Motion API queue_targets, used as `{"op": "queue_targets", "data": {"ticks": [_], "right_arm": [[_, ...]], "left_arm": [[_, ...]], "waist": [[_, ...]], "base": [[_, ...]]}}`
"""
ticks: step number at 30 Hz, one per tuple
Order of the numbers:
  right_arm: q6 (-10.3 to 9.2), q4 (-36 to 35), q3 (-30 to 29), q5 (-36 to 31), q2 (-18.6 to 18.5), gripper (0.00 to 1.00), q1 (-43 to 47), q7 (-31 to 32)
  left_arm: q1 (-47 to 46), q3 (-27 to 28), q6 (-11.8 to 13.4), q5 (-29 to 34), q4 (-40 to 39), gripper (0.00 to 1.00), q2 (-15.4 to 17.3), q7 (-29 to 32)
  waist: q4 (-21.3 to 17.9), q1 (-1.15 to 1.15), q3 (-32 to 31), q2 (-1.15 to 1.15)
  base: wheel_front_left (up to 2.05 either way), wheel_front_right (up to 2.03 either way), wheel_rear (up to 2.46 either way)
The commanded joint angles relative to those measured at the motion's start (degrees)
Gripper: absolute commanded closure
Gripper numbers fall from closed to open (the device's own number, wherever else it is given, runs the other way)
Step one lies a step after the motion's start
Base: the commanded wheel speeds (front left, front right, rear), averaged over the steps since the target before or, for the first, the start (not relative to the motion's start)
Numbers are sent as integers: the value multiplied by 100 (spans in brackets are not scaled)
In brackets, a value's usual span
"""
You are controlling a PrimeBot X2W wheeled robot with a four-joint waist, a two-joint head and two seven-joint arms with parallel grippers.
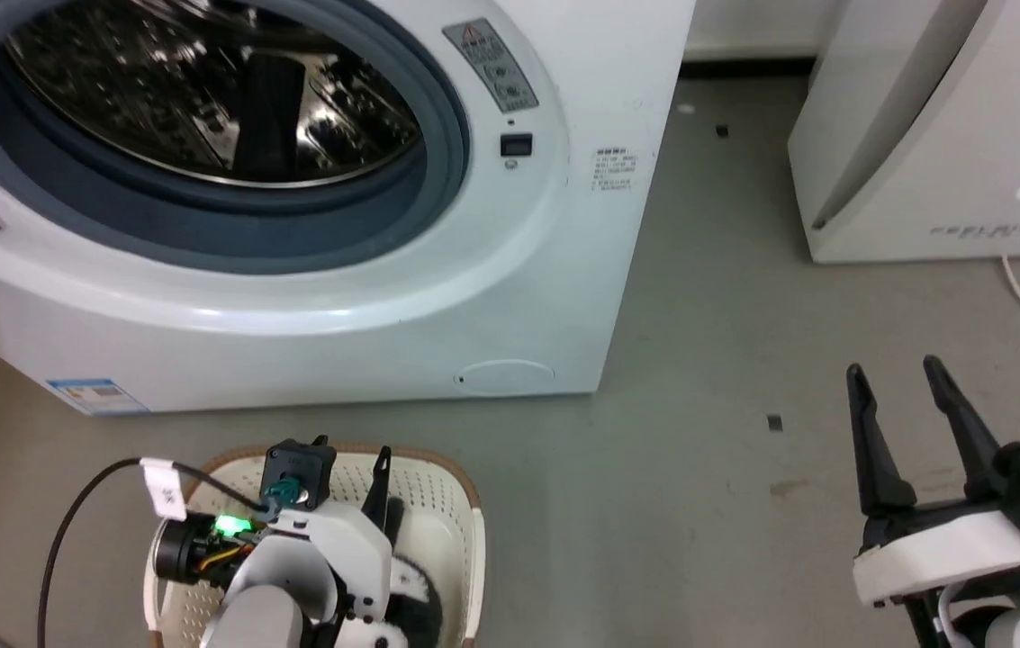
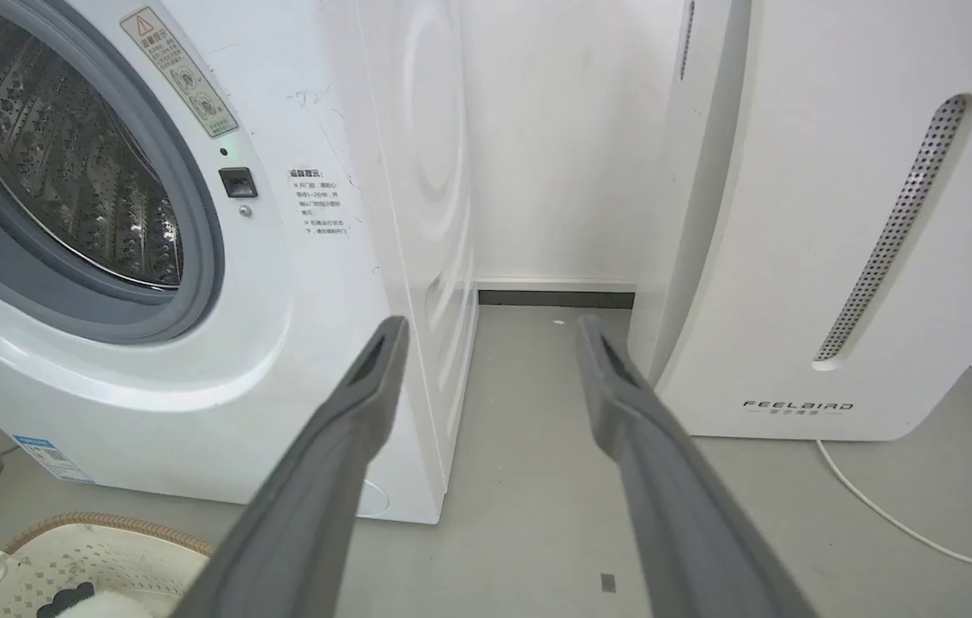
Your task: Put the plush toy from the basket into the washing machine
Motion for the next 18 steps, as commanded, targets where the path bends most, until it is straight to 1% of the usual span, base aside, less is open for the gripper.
{"op": "queue_targets", "data": {"ticks": [1,9,10,11,14,17,18], "right_arm": [[1,-65,-29,93,-2,0,-141,-68],[1,-218,-75,160,-3,0,-366,-163],[1,-218,-75,160,-3,0,-366,-163],[1,-260,-85,179,-3,0,-430,-187],[2,-327,-130,208,-3,0,-509,-223],[2,-372,-186,243,-3,0,-581,-259],[2,-372,-186,243,-3,0,-581,-259]], "left_arm": [[-201,-90,-28,5,171,0,87,23],[-680,-294,-18,-7,650,0,255,248],[-680,-294,-18,-7,650,0,255,248],[-822,-389,-17,39,769,0,337,300],[-1030,-498,-42,64,947,0,456,417],[-1226,-597,-50,75,1125,0,536,506],[-1226,-597,-50,75,1125,0,536,506]], "waist": [[-42,-1,237,0],[-71,-1,917,0],[-71,-1,917,0],[-82,-1,1106,0],[-81,-1,1402,0],[-70,-1,1669,0],[-70,-1,1669,0]], "base": [[0,0,0],[0,0,0],[0,0,0],[0,0,0],[0,0,0],[0,0,0],[0,0,0]]}}
